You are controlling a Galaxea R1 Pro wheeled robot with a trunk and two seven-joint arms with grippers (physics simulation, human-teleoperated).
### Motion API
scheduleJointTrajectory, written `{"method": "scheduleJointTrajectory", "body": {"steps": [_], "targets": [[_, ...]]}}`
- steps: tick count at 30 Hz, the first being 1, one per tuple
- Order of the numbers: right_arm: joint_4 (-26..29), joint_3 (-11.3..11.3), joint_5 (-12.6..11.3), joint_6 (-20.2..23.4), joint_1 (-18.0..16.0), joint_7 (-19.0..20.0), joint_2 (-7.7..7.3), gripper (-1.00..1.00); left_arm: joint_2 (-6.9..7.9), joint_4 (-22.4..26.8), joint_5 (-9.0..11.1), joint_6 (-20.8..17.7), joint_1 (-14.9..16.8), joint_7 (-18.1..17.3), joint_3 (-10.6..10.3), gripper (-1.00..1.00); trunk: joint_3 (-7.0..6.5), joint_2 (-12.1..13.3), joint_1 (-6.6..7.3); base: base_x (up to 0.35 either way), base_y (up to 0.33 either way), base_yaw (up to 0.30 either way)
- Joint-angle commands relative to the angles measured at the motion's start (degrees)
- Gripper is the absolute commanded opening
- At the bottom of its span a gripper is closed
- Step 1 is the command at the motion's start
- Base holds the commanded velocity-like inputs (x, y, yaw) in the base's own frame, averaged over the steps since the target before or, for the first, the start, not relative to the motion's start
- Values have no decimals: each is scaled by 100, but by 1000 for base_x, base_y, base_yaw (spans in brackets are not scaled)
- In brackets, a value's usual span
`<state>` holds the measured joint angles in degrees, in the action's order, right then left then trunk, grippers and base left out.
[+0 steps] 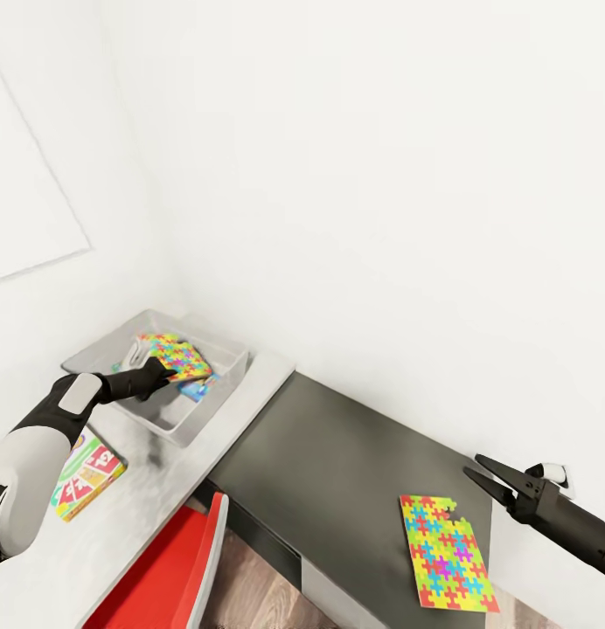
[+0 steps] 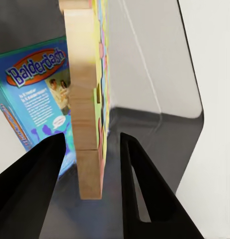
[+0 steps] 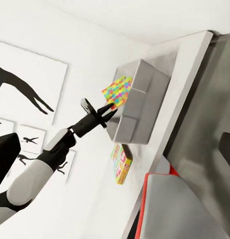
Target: Put all the toys in the child's room - the three board games (two on the bed and one on the table), the two jigsaw puzzles on the table, and the tennis ball on the table - inside the toy box on the table in the child's room.
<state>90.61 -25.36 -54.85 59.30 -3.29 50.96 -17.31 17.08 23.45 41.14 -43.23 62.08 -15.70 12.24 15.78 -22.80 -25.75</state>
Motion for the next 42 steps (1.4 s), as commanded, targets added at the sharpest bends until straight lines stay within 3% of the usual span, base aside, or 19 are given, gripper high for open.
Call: {"method": "scheduleJointTrajectory", "body": {"steps": [1,8,23,39,40,42], "targets": [[0,-8,18,20,-5,30,-1,100,-3,-3,-36,-41,6,-114,40,-100,20,-11,-3,0,0,0],[-2,-9,18,20,-5,36,-1,100,-3,1,-51,-45,6,-303,33,-100,86,-11,-3,0,0,0],[0,-13,26,6,-5,53,10,100,162,-1,-54,-7,6,-243,41,-100,119,-11,-3,0,0,0],[-1,-51,27,-135,-5,376,104,100,171,-4,-54,-1,6,-234,33,-100,119,-11,-3,0,0,0],[0,-50,27,-136,-5,377,104,100,170,-3,-54,-1,6,-235,33,100,119,-11,-3,0,0,0],[0,-51,27,-138,-5,379,105,100,172,-2,-54,-1,6,-234,35,100,119,-11,-3,0,0,0]]}}
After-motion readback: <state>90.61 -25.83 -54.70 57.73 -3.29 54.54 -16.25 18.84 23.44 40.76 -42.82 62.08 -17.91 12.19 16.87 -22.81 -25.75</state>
